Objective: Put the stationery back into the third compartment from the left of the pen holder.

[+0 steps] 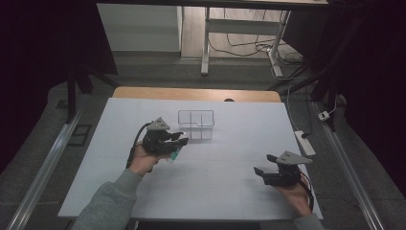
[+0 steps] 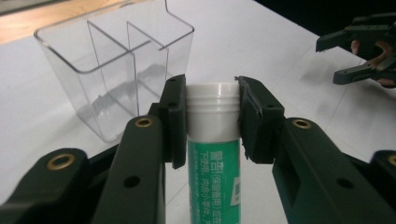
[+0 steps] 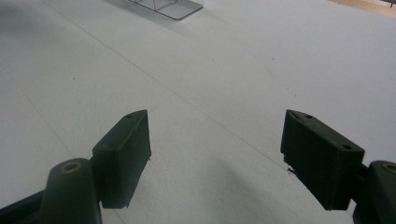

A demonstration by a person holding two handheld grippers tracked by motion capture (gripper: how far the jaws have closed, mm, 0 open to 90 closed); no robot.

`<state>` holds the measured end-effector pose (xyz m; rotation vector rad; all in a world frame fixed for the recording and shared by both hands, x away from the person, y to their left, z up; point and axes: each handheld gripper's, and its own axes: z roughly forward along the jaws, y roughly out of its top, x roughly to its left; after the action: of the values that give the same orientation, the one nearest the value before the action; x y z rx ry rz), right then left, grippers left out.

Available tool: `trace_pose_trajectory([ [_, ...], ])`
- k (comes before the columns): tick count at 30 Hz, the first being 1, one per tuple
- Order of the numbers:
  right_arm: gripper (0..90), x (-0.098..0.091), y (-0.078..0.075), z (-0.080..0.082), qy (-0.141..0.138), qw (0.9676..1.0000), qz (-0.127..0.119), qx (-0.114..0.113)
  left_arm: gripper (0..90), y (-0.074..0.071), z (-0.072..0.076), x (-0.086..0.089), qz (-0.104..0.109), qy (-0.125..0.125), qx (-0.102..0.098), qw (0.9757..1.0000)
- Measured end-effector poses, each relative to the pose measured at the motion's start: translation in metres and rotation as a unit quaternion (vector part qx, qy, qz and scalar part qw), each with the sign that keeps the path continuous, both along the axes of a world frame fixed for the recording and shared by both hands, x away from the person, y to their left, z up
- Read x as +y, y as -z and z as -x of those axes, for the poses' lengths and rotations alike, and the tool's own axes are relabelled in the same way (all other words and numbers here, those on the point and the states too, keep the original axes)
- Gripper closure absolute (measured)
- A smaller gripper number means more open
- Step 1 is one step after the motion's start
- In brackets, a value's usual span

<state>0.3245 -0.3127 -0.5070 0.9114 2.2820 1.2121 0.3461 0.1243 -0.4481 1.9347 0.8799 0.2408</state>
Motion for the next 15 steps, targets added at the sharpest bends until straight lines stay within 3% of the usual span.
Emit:
trace_pose_trajectory([
  [15,23.9,-0.001,0.000,0.000,0.000,1.0000,0.000,-0.001,64.4,-0.019,-0.014,-0.010,0.015,0.014,-0.028,0.9994],
])
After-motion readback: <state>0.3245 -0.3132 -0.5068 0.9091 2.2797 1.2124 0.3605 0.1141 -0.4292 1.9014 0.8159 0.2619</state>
